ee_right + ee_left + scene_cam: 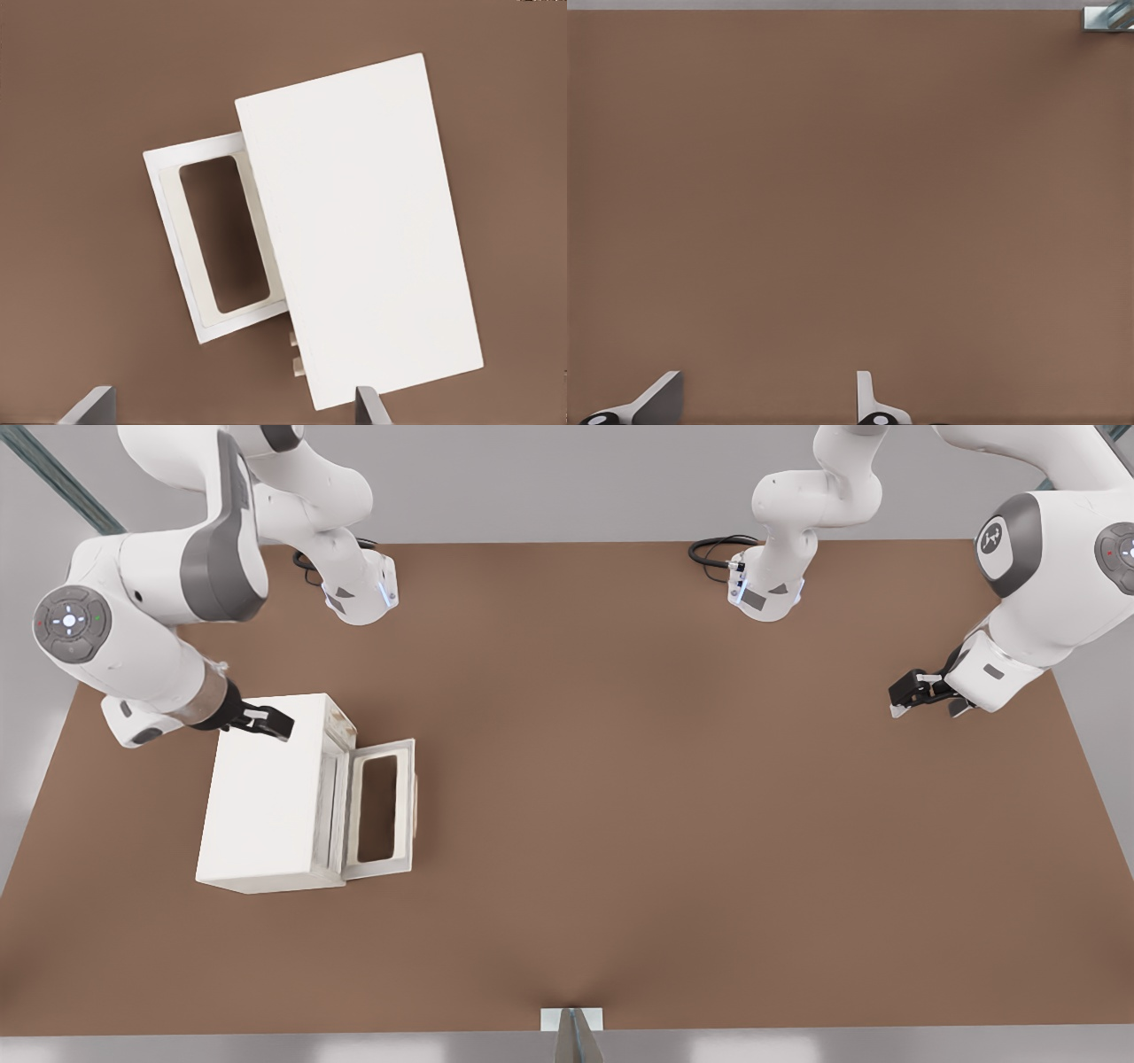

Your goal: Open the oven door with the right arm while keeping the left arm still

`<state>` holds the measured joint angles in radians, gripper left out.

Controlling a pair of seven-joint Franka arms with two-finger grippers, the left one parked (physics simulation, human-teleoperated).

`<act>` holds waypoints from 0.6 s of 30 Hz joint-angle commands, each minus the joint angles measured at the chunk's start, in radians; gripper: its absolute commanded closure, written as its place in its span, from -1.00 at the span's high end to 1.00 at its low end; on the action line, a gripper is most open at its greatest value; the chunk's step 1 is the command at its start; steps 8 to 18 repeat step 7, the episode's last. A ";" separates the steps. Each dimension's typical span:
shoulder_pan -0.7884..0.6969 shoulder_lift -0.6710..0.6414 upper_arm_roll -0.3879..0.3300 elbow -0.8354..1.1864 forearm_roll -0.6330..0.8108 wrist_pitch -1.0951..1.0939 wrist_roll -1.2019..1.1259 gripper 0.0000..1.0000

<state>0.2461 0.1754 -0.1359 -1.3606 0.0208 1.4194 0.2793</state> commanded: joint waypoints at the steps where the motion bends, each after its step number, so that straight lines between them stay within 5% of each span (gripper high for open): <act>1: -0.001 -0.001 -0.004 0.003 0.007 -0.002 -0.290 1.00; 18: -0.028 0.009 -0.004 0.023 0.002 0.001 -0.289 1.00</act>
